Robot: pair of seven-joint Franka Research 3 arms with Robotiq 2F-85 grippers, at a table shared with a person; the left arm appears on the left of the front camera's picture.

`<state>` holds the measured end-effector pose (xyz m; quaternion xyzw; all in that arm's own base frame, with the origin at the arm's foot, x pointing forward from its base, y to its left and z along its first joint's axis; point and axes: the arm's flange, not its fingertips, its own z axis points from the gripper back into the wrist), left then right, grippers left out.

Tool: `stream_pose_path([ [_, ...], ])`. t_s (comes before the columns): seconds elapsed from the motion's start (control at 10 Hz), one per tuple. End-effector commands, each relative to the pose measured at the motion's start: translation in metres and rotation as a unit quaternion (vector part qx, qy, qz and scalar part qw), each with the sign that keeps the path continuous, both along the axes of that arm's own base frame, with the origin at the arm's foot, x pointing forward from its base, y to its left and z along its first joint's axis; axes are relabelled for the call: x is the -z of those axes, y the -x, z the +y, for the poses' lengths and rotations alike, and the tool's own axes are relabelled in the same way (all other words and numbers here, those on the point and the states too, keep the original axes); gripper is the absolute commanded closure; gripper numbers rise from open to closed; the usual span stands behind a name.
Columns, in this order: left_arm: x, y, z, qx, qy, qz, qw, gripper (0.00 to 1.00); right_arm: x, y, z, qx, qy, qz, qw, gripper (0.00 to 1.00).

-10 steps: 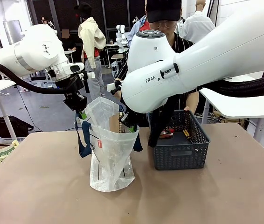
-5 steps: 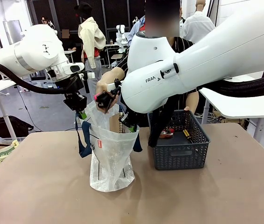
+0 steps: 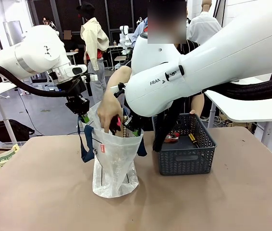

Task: Transfer purchased items from the store into the shopping bag.
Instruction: Move the Reusable shopping bag to the right side of the table.

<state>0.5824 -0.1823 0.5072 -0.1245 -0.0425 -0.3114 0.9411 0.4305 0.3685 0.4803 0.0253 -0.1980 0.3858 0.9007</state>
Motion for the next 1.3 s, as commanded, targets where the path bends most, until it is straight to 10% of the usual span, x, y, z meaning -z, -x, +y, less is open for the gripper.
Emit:
stream_pose_path([
  [0.0,-0.0014,0.0014,0.0017,-0.003,0.001,-0.002,1.000,1.00,-0.0008,0.0006,-0.0007,0.000,0.000,-0.001,1.000,1.00],
  [1.2,-0.0014,0.0014,0.0017,-0.003,0.001,-0.002,1.000,1.00,-0.0008,0.0006,-0.0007,0.000,0.000,-0.001,1.000,1.00],
])
